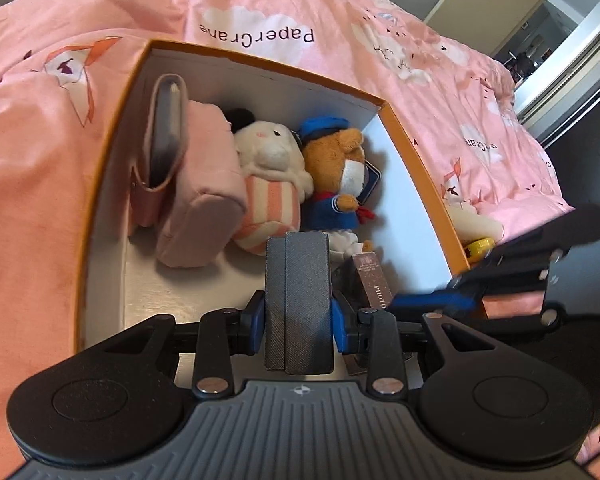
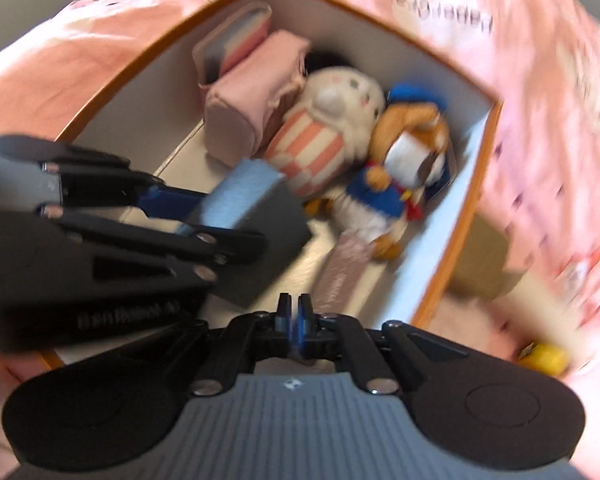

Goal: Organize objects
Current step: 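Lower the grey box and photo card into the box beside the plush toys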

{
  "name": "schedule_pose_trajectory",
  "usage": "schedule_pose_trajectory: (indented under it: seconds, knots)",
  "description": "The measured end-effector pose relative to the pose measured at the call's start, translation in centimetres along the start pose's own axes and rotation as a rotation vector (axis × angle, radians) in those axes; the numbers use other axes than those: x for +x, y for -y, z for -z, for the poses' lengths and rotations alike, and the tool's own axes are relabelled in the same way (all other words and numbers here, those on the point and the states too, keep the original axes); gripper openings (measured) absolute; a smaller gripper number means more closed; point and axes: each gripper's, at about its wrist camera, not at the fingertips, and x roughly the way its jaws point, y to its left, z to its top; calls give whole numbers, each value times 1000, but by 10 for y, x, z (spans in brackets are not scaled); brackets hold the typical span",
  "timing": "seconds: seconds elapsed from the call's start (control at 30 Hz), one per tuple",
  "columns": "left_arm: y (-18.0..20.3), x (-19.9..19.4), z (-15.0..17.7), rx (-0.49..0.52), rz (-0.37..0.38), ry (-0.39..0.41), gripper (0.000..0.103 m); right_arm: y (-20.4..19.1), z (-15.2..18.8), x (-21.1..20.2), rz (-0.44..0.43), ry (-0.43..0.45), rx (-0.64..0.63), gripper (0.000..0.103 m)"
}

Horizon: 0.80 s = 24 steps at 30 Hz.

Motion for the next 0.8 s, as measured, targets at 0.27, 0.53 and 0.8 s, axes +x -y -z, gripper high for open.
schedule_pose_trajectory:
  seconds: [0.27,0.53,0.8]
  knots:
    - [-3,-1,-1,-27,64,-7,37,-14,4,19,110,-132,-398,5]
    - [-1,11,0,-33,83,-25,37,-14,11,24,39,-143,-429,5]
    - [-1,-14,-2,18,-48,43,37,-13,8,12,-65,-66,-371,5]
